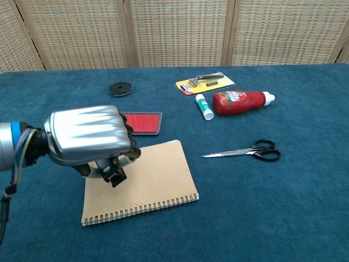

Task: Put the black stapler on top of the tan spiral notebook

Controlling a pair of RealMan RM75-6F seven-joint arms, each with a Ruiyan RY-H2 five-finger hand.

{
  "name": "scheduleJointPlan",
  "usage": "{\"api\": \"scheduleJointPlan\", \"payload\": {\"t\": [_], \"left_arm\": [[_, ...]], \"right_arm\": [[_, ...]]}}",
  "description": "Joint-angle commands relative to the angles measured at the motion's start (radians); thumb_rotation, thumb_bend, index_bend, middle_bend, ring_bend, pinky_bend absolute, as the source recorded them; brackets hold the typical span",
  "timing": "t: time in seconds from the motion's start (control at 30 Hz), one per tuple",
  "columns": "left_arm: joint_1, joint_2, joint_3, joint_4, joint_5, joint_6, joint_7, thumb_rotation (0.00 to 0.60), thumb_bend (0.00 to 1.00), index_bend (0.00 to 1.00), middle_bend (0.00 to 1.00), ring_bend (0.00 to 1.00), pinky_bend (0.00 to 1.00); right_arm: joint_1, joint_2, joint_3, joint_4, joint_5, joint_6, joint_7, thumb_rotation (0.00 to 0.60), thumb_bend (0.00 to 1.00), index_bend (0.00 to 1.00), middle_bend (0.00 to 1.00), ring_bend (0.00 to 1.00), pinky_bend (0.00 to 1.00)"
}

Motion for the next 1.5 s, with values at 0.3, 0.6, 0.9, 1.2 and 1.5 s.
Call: {"api": "scheduleJointPlan", "payload": {"t": [0.3, 0.6, 0.9, 1.2, 1.5], "left_arm": [[-0.035, -0.140, -0.019, 0.129, -0.009, -0.083, 0.031, 0.600, 0.08, 0.33, 0.30, 0.35, 0.36], [-0.046, -0.068, -0.004, 0.034, 0.045, 0.003, -0.136, 0.600, 0.00, 0.00, 0.00, 0.00, 0.06], [0.031, 0.134, -0.045, -0.118, 0.009, 0.177, -0.182, 0.600, 0.00, 0.00, 0.00, 0.00, 0.00], [0.230, 0.322, -0.040, -0.262, -0.138, 0.384, -0.272, 0.600, 0.00, 0.00, 0.00, 0.00, 0.00], [0.559, 0.355, -0.019, -0.287, -0.424, 0.657, -0.438, 0.600, 0.02, 0.00, 0.00, 0.00, 0.00]], "right_arm": [[0.002, -0.005, 0.000, -0.001, 0.001, -0.002, -0.015, 0.600, 0.00, 0.00, 0.00, 0.00, 0.00], [0.002, -0.003, 0.000, 0.001, -0.002, -0.002, -0.007, 0.600, 0.00, 0.00, 0.00, 0.00, 0.00], [-0.002, 0.000, -0.007, -0.012, -0.024, 0.012, -0.010, 0.600, 0.00, 0.00, 0.00, 0.00, 0.00], [-0.006, 0.003, -0.015, -0.024, -0.046, 0.024, -0.009, 0.600, 0.00, 0.00, 0.00, 0.00, 0.00], [-0.016, 0.010, -0.028, -0.032, -0.088, 0.054, -0.005, 0.600, 0.00, 0.00, 0.00, 0.00, 0.00]]}}
